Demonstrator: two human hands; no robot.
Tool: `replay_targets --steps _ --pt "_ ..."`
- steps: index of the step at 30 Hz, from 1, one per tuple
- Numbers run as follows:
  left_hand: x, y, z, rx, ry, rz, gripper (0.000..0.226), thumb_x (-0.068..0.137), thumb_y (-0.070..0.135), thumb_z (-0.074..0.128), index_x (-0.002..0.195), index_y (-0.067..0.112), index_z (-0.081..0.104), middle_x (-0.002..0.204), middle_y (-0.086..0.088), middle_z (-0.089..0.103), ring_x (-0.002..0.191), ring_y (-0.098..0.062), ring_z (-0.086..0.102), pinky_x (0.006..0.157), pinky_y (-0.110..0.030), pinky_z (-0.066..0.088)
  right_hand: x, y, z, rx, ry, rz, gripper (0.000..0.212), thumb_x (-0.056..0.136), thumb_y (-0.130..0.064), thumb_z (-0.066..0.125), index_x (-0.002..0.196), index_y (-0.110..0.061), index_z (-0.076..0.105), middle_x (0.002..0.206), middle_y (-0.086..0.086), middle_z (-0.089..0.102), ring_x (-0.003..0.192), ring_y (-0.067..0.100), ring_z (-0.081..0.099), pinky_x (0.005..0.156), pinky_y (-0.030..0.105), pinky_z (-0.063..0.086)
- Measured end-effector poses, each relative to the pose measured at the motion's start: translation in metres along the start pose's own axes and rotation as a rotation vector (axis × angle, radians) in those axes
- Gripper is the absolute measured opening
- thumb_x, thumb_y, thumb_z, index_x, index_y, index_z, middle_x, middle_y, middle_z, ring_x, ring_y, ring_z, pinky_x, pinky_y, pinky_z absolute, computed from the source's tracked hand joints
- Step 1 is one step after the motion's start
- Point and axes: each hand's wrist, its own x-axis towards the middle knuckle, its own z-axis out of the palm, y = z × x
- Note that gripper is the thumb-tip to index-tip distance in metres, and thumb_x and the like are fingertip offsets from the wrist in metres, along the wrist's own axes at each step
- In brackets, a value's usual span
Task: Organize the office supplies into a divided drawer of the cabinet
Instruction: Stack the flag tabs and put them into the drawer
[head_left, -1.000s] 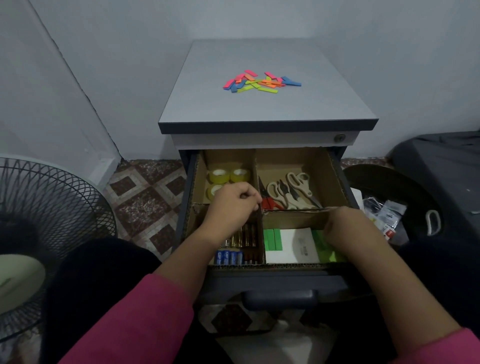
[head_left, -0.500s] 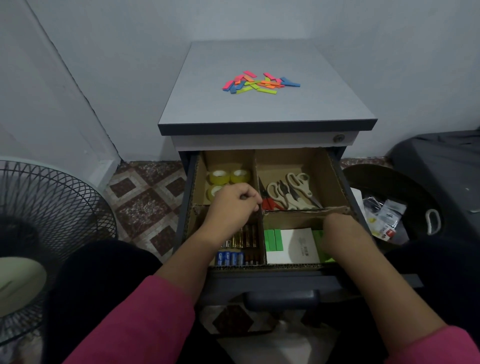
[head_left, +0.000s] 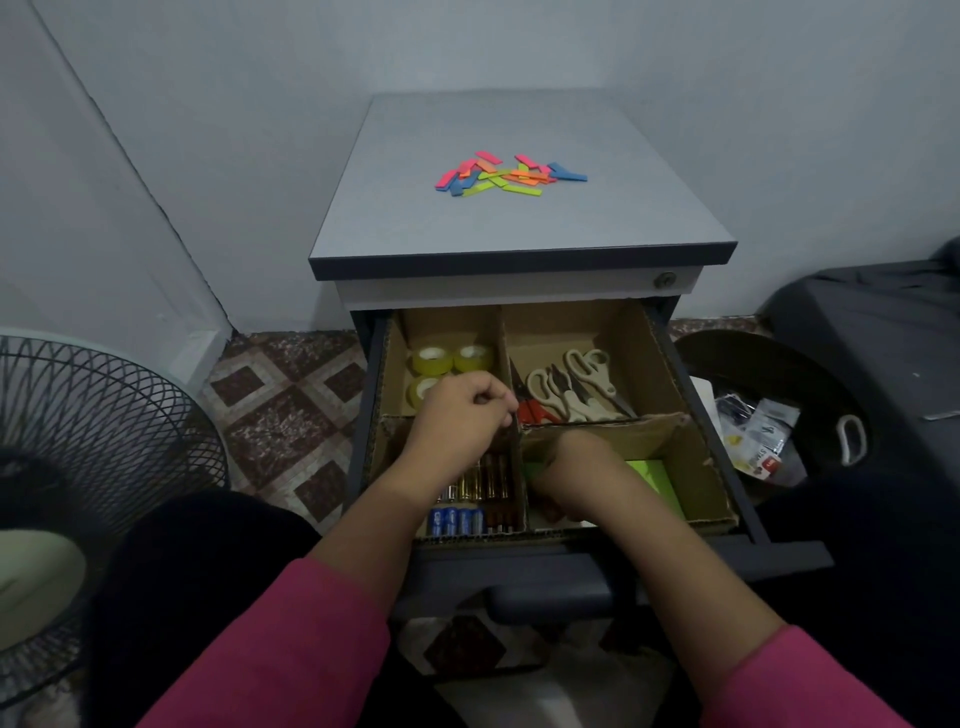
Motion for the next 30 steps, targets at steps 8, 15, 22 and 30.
replay_targets --steps 8,15,22,30 --pt "0.000 0.000 0.000 0.007 -0.009 0.015 0.026 0.088 0.003 0.052 0.071 0.020 0.063 0.069 0.001 0.063 0.059 -0.018 0.050 0.062 -0.036 0.045 0.004 0.000 0.007 -0.099 0.101 -0.063 0.021 0.083 -0.015 0.056 0.100 -0.009 0.067 0.101 0.013 0.069 0.093 0.030 0.066 0.076 0.032 0.052" --pt "-0.001 0.000 -0.001 0.012 -0.017 0.017 0.026 0.089 0.005 0.051 0.073 0.020 0.063 0.070 0.002 0.064 0.061 -0.018 0.052 0.064 -0.037 0.045 0.000 0.007 0.007 -0.170 0.199 -0.107 0.017 0.084 -0.016 0.057 0.094 -0.014 0.070 0.098 0.010 0.067 0.092 0.028 0.063 0.074 0.031 0.049" --pt "0.001 -0.001 -0.001 0.007 -0.008 0.011 0.026 0.088 0.005 0.053 0.071 0.021 0.064 0.069 0.003 0.064 0.061 -0.015 0.052 0.063 -0.036 0.046 -0.003 0.016 0.002 -0.253 0.150 -0.212 0.046 0.070 -0.026 0.078 0.114 -0.031 0.066 0.115 0.000 0.066 0.105 0.022 0.062 0.087 0.034 0.052" --pt "0.001 -0.002 -0.001 -0.003 -0.009 0.012 0.027 0.088 0.005 0.053 0.070 0.022 0.064 0.068 0.003 0.064 0.059 -0.011 0.051 0.064 -0.035 0.045 -0.005 0.009 0.003 -0.340 0.138 -0.252 0.041 0.073 -0.023 0.077 0.112 -0.034 0.066 0.107 0.004 0.066 0.101 0.026 0.063 0.077 0.031 0.050"
